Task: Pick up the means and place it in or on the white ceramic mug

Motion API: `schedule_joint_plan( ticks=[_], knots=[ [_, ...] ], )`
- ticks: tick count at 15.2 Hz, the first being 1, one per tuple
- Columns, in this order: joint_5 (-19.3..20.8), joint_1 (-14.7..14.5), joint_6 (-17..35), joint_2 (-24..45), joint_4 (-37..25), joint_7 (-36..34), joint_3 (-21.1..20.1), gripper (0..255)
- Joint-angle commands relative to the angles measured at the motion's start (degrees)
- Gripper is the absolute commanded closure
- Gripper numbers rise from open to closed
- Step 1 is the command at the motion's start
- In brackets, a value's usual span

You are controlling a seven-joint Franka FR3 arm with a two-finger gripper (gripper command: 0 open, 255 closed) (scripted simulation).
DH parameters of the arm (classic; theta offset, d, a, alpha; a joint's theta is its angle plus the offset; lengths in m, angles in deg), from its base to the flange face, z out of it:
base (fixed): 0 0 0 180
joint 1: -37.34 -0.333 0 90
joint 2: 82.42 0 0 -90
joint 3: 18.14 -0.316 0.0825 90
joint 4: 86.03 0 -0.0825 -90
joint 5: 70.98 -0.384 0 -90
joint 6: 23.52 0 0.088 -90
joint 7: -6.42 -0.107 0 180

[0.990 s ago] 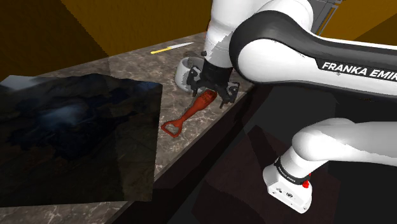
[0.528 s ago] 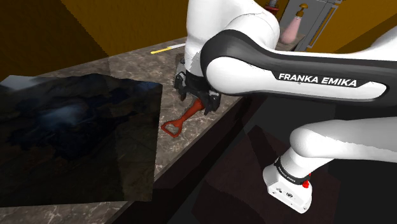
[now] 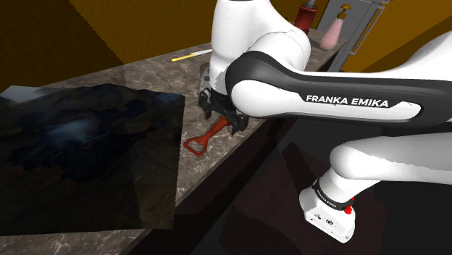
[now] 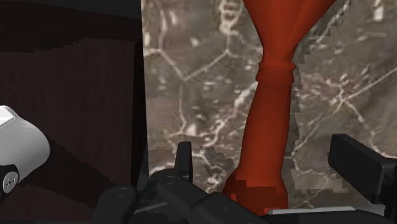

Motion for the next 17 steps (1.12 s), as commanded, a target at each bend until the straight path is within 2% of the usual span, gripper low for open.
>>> schedule_joint_plan(
  ticks=[1, 3, 4, 13, 17],
  knots=[
    [-0.01, 0.01, 0.03, 0.01, 0.01, -0.01, -0.03, 0],
    [0.0, 0.01, 0.02, 0.01, 0.01, 0.0, -0.02, 0],
    [0.0, 0.01, 0.02, 0.01, 0.01, 0.0, -0.02, 255],
    [-0.01, 0.01, 0.03, 0.01, 0.01, -0.01, -0.03, 255],
    [0.74, -0.09, -2.91, -0.21, -2.48, 0.15, 1.52, 255]
  ],
)
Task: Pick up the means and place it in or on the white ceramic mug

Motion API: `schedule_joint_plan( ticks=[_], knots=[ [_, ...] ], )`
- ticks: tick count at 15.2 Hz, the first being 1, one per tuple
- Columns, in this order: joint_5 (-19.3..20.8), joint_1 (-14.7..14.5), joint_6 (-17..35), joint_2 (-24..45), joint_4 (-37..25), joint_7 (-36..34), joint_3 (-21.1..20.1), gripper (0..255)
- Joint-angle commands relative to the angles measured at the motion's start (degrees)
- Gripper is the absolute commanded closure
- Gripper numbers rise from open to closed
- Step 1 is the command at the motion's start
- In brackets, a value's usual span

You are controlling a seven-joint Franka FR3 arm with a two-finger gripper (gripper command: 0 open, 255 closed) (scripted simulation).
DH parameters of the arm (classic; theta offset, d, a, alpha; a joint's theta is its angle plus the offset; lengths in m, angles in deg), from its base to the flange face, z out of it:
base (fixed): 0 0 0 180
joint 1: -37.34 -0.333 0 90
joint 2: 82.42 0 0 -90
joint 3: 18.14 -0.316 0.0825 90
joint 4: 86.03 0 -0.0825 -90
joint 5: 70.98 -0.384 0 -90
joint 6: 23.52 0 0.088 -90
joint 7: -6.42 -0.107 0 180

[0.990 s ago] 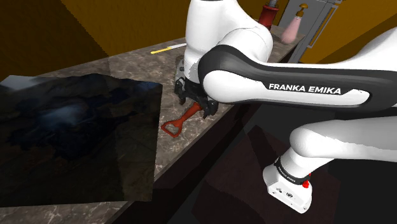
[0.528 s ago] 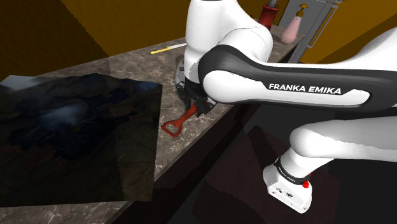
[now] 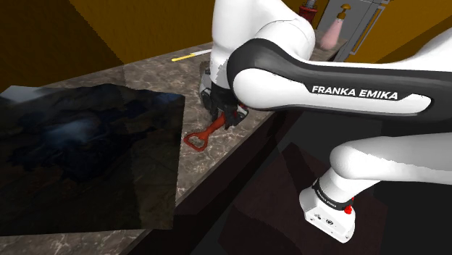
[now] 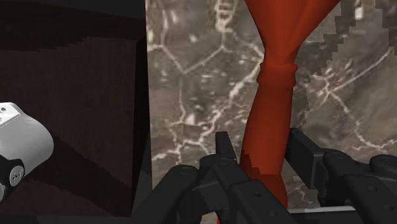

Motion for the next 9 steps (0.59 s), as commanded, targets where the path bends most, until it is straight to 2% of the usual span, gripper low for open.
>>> schedule_joint_plan(
  ticks=[1, 9],
  knots=[
    [0.36, 0.0, -1.36, -0.05, -1.25, 0.12, 0.74, 255],
    [1.89, 0.33, -7.07, 0.24, -6.86, 0.26, 3.15, 255]
  ],
)
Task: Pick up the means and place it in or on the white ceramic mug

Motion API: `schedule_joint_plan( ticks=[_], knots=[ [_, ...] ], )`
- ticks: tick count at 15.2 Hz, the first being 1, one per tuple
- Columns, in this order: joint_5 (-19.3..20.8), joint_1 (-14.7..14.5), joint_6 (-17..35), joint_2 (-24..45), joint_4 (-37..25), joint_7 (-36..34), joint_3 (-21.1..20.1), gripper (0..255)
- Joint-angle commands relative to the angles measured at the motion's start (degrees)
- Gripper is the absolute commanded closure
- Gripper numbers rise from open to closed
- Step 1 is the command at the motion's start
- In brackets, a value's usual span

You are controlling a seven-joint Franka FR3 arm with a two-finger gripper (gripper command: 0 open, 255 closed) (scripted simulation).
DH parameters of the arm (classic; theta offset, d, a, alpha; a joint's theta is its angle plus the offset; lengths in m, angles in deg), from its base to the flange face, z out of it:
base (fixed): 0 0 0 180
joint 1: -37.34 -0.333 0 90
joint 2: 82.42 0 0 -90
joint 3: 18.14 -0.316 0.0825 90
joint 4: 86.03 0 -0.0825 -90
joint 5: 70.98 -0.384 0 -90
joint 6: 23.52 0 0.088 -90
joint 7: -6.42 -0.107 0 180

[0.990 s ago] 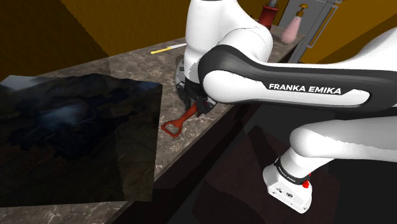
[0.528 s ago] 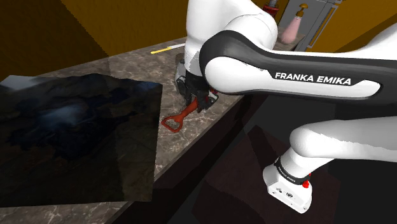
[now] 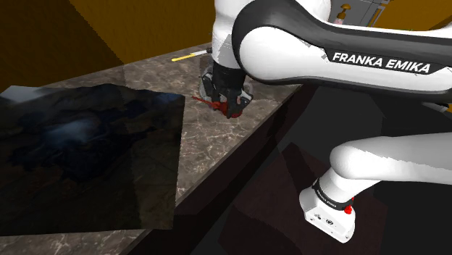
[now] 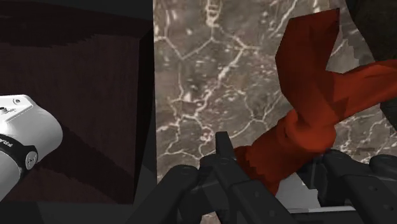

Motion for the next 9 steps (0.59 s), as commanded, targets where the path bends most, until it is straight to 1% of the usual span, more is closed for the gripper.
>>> schedule_joint_plan(
  ticks=[1, 9],
  knots=[
    [0.5, 0.23, -1.56, 0.24, -1.67, 0.11, 0.64, 255],
    [2.08, 1.13, -7.14, 1.43, -8.13, 0.01, 2.18, 255]
  ],
)
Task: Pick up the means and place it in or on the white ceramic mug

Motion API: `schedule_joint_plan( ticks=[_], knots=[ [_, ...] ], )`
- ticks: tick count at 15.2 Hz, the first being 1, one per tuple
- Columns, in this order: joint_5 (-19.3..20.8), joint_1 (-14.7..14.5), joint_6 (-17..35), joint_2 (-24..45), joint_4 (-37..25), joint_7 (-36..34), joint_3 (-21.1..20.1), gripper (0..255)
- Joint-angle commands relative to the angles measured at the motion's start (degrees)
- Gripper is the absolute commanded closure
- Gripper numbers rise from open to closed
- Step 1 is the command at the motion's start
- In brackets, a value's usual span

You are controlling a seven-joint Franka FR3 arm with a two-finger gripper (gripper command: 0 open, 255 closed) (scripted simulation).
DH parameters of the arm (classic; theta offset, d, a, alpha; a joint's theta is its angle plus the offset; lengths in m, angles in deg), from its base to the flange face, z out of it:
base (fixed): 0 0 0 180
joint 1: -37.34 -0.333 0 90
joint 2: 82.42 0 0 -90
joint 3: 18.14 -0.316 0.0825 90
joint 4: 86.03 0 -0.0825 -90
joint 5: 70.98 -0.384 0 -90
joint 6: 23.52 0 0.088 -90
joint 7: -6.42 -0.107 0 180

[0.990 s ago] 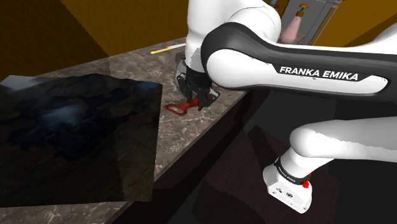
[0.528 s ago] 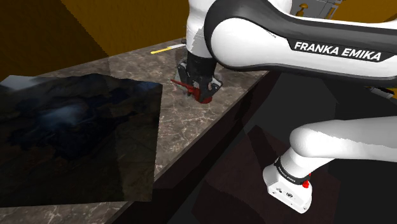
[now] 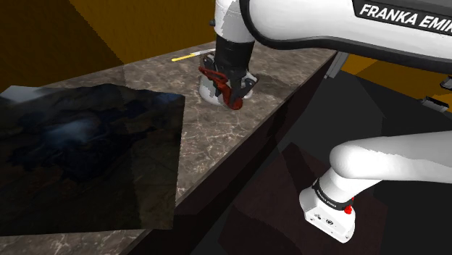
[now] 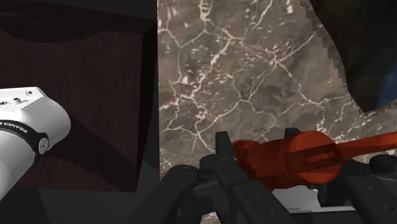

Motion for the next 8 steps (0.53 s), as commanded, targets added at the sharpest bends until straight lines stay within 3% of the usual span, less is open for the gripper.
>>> schedule_joint_plan(
  ticks=[1, 8],
  knots=[
    [0.47, 0.37, -1.57, 0.5, -2.0, -0.12, 0.24, 255],
    [1.91, 1.6, -6.44, 2.31, -8.43, -0.45, 0.81, 255]
  ],
)
